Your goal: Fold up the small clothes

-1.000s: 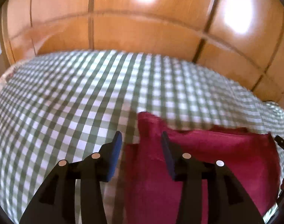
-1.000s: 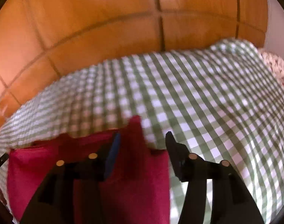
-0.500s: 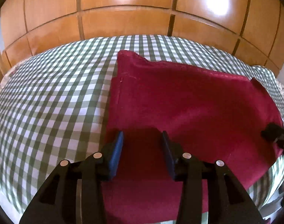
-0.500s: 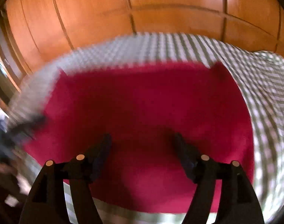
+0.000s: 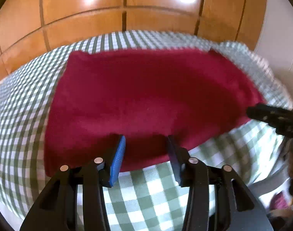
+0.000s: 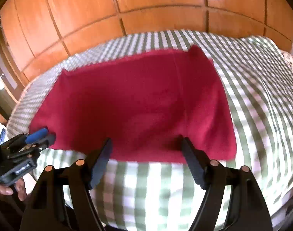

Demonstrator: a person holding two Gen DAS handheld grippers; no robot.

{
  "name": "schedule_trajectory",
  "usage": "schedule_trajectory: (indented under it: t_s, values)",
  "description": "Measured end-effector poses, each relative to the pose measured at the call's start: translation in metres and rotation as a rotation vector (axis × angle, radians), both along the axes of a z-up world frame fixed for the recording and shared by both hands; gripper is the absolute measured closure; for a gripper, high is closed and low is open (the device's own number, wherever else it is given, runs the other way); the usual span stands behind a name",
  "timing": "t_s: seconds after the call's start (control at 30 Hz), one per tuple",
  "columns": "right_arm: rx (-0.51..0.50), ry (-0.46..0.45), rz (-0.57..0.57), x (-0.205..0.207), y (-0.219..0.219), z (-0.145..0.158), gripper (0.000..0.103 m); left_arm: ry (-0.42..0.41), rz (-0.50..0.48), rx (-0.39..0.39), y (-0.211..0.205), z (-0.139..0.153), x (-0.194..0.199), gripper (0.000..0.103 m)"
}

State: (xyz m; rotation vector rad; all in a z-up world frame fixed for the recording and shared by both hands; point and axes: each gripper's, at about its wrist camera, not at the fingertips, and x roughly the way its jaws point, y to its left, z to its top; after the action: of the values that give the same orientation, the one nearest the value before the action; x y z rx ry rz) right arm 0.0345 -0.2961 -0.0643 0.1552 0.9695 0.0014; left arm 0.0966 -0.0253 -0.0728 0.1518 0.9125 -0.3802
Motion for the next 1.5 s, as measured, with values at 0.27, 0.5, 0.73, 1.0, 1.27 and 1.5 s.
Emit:
schedule_trajectory:
  t_s: [0.27,0.5,0.73,1.0,1.27,1.5]
  values:
    - [-0.012,-0.001,0.002,-0.008,-0.003,-0.021,0.023,-0.070,0.117,-0.013,0.026,0.032,-0.009,0.036]
    - [-0.021,0.007,0.003,-0.009,0.004,-0.009,0.020,-0.135,0.190,0.002,0.051,0.059,-0.001,0.035]
    - [-0.018,-0.091,-0.024,0.003,-0.001,0.020,0.020,-0.135,0.237,0.001,0.071,0.064,0.011,0.035]
    - [0.008,-0.020,-0.108,0.031,-0.015,-0.007,0.020,-0.123,0.247,0.004,0.081,0.061,0.026,0.035]
    - [-0.013,-0.020,-0.107,0.032,-0.014,-0.016,0.015,-0.072,0.247,-0.019,0.087,0.050,0.044,0.037]
    - [-0.021,-0.022,-0.109,0.031,-0.012,-0.018,0.014,0.048,0.235,-0.112,0.092,0.030,0.073,0.040]
